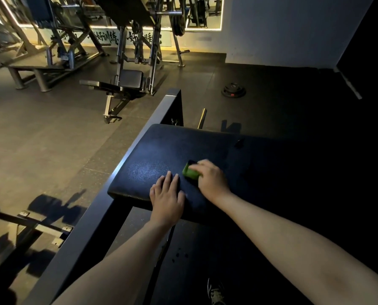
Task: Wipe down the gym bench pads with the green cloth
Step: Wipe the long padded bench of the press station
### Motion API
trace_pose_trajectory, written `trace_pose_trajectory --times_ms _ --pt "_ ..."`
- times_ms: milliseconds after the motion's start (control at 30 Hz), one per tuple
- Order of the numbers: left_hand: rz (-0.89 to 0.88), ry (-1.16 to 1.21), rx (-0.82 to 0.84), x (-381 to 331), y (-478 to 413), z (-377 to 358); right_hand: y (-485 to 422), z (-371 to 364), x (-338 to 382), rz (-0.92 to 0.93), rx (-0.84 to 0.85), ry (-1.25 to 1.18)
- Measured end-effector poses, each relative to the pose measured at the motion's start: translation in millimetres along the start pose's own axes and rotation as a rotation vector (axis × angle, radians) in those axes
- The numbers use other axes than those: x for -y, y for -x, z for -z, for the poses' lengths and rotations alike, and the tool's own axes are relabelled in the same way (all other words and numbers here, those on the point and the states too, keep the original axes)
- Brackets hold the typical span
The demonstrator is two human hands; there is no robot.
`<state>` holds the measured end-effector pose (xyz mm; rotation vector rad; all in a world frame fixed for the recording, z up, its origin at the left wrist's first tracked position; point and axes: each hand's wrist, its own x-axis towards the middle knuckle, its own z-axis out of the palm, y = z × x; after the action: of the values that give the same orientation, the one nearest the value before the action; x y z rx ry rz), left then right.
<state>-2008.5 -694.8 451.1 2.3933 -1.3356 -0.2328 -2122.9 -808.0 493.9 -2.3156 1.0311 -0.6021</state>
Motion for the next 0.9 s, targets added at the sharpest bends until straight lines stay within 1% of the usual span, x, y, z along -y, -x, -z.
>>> trace_pose_trajectory --times_ms 67,100,167,200,333,467,600,700,767,800,833,900 --pt "-0.004 -0.003 -0.001 0.8 -0.5 -1.5 -28.7 5.2 -14.0 -0.101 -0.067 0.026" --pt "-0.007 -0.002 -0.006 1.2 -0.4 -2.6 -39.3 8.3 -21.5 -0.153 -0.067 0.028" --pt "-0.008 0.004 -0.016 2.4 -0.8 -4.4 -51.0 10.9 -31.1 -0.228 -0.006 0.015" --pt "-0.006 0.007 -0.017 2.6 -1.3 -5.9 -52.3 10.0 -32.0 -0.233 0.021 0.019" --pt "-0.018 0.018 -0.036 3.0 -2.5 -9.2 -35.2 2.3 -14.4 -0.11 0.03 0.064" --pt "-0.04 0.059 -0.032 6.6 -2.0 -7.8 -0.1 1.2 0.3 0.022 0.088 0.078" --pt "-0.054 0.111 0.046 9.6 -1.7 0.7 30.4 -2.7 9.6 0.059 0.085 0.019" --pt "-0.062 0.156 0.07 10.5 -2.2 10.6 45.9 -4.7 13.7 0.079 0.145 0.001" --pt "-0.115 0.085 -0.044 9.5 4.8 12.8 43.4 0.0 14.9 0.1 0.152 -0.023" --pt "-0.121 0.036 -0.097 12.8 10.0 11.6 36.4 1.6 14.7 0.101 0.122 -0.033" --pt "-0.065 0.036 -0.133 17.6 17.0 8.2 26.3 3.0 13.6 0.085 0.071 -0.037" --pt "0.088 0.065 -0.081 27.6 33.0 2.2 8.7 3.3 11.4 -0.009 -0.035 -0.044"
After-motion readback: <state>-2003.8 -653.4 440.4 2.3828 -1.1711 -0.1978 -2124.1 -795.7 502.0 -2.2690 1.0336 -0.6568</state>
